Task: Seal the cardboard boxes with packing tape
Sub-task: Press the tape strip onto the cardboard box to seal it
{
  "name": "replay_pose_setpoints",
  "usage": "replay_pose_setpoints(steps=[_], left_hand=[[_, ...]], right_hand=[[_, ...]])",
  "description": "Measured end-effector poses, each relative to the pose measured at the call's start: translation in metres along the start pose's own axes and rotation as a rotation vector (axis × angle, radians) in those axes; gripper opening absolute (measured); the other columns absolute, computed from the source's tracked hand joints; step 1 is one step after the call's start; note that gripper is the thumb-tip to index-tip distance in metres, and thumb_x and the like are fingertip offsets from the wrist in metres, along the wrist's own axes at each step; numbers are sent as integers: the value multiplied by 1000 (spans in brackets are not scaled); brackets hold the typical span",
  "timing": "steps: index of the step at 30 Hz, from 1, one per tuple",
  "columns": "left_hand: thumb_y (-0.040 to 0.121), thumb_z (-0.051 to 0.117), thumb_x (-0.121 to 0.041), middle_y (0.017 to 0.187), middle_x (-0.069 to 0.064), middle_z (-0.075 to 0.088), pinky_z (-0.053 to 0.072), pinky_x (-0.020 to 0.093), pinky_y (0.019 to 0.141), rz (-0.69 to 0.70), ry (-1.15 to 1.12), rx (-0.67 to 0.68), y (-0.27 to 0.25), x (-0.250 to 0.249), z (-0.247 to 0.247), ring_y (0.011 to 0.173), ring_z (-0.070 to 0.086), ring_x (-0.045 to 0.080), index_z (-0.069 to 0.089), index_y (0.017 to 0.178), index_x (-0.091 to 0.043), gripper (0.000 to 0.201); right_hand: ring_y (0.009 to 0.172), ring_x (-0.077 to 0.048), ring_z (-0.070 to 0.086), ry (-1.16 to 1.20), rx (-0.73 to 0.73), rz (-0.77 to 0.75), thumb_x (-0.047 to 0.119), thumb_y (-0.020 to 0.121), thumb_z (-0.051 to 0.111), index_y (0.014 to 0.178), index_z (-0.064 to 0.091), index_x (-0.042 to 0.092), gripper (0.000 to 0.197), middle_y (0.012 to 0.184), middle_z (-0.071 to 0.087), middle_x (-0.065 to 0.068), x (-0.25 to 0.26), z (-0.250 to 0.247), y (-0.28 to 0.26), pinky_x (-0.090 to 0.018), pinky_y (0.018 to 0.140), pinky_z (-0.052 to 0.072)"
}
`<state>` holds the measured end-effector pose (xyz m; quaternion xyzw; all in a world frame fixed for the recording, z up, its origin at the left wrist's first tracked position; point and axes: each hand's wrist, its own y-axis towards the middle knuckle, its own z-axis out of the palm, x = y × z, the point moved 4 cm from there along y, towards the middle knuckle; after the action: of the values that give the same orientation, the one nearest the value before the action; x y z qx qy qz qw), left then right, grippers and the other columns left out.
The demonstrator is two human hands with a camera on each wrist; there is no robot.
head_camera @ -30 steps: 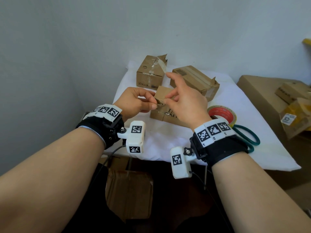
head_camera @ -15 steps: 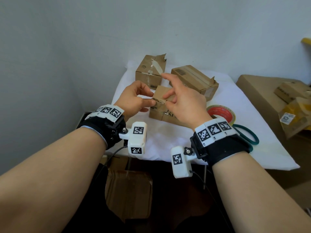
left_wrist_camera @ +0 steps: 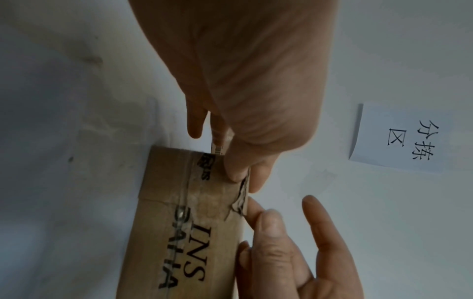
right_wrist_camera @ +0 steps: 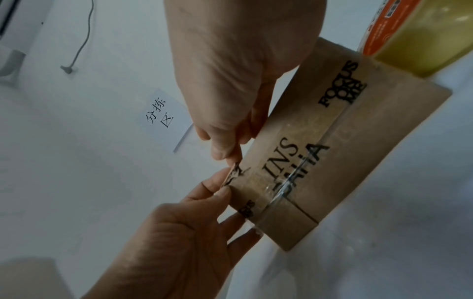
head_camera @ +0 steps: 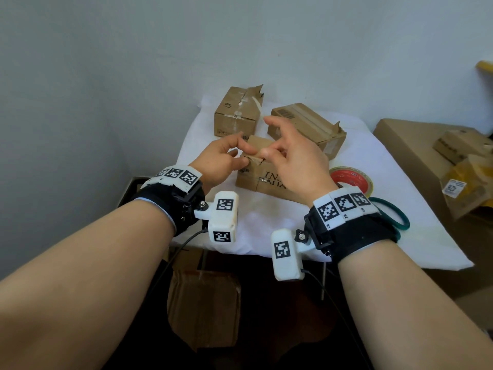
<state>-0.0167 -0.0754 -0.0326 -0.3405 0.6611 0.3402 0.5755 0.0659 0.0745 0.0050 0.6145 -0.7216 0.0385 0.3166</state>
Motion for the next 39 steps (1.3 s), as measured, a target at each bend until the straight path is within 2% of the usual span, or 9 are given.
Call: replay_pose_setpoints(steps=[5, 11, 14, 19, 23, 26, 29, 32, 39], left_hand=[[93, 57, 10, 132, -13, 58, 52, 27, 82, 12, -81, 38, 0, 0, 3, 94, 70, 4, 65, 88, -14, 27], [86, 64, 15, 127, 4, 67, 59, 26, 74, 17, -156, -10, 0, 3, -5, 90, 73, 15, 66, 90, 1, 15], [84, 66, 15, 128, 4, 67, 60, 27, 76, -5, -167, -21, 2, 5, -6, 92, 73, 15, 69, 91, 2, 15], [85, 66, 14, 130, 4, 66, 60, 32, 83, -15, -178, -18, 2, 6, -6, 99, 72, 21, 70, 89, -3, 17], [86, 65, 13, 124, 2, 67, 60, 27, 77, -11, -165, -9, 1, 4, -5, 89, 73, 14, 69, 90, -1, 15], [87, 66, 12, 125, 5, 68, 59, 25, 74, -12, -153, -22, 0, 4, -6, 86, 73, 14, 69, 94, 2, 13], [87, 67, 9, 125, 12, 67, 61, 31, 80, -18, -126, -40, -1, 5, -8, 90, 71, 20, 68, 103, 7, 16], [88, 67, 7, 123, 13, 69, 61, 32, 83, -23, -106, -40, -1, 6, -9, 92, 71, 21, 71, 99, 0, 13], [88, 67, 7, 120, 10, 70, 61, 29, 79, -26, -105, -41, 0, 5, -8, 88, 72, 17, 72, 91, -9, 16]], right_hand=[[83, 3, 62, -37, -13, 20, 34, 94, 65, 142, 35, 53, 60, 89, 69, 29, 2, 3, 1, -34, 80, 52], [83, -2, 63, -91, 6, 6, 27, 92, 65, 138, 36, 48, 58, 89, 68, 25, 8, 4, 0, -26, 65, 37], [86, -4, 64, -96, 7, 18, 26, 91, 63, 137, 38, 46, 56, 89, 68, 24, 8, 4, -1, -25, 67, 41], [91, -4, 64, -40, -16, 64, 43, 91, 64, 134, 39, 50, 50, 84, 64, 29, 5, 2, -1, -35, 81, 48], [96, -7, 63, -157, 35, -22, 47, 88, 72, 141, 37, 45, 63, 103, 65, 22, 15, 2, -4, -30, 73, 34], [104, -15, 67, -335, 29, -127, 41, 91, 71, 143, 34, 43, 64, 116, 66, 14, 22, 6, -6, -29, 67, 36], [97, -16, 69, -369, -3, -155, 36, 92, 64, 143, 33, 42, 60, 114, 68, 13, 26, 8, -7, -26, 58, 35], [95, -11, 68, -284, -4, -119, 31, 93, 62, 142, 36, 42, 56, 110, 69, 19, 24, 6, -7, -21, 54, 26], [90, -2, 65, -87, -16, 14, 34, 95, 63, 134, 41, 46, 46, 92, 68, 29, 8, 3, -4, -34, 79, 50]])
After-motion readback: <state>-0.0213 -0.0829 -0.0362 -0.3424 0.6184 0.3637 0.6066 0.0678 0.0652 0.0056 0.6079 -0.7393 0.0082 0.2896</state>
